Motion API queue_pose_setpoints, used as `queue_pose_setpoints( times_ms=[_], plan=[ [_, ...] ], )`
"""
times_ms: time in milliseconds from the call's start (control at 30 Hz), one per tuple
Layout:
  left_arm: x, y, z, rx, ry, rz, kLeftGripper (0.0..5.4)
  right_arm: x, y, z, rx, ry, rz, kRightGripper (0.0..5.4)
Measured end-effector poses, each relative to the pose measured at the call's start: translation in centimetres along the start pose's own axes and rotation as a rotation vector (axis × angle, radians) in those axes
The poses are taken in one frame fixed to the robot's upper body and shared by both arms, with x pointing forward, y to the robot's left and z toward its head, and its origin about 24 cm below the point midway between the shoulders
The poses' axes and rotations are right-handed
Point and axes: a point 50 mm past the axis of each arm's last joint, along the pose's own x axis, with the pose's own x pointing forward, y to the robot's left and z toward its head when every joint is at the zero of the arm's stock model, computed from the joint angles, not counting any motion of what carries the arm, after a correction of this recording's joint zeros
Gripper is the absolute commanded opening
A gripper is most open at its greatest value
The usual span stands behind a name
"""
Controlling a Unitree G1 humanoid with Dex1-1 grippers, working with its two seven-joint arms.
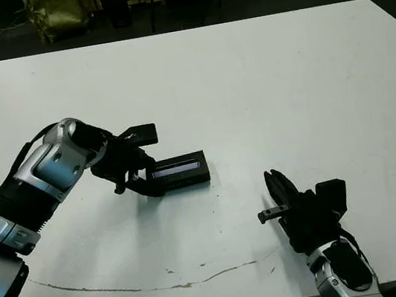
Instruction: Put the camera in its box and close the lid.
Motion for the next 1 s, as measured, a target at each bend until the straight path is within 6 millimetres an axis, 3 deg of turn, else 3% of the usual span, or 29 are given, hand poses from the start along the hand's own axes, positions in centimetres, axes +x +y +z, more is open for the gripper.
queue_pose_setpoints(
  times_ms=[200,633,767,1000],
  plan=[
    [0.3,-0.2,-0.1,0.035,-0.015,0.013,2.30,0.0,-0.1,-0.3,0.003,-0.002,0.012,0.00],
    [-0.4,-0.4,-0.9,0.130,-0.150,0.152,5.33,0.1,0.0,-0.1,0.041,0.016,0.023,0.00],
    [-0.8,-1.1,-1.4,0.104,-0.219,0.139,5.37,0.2,0.0,-0.1,0.037,0.018,0.021,0.00],
    [-3.4,-1.6,-3.2,0.015,-0.385,0.269,5.37,0.2,-0.1,0.2,0.030,0.010,0.014,0.00]
  ],
)
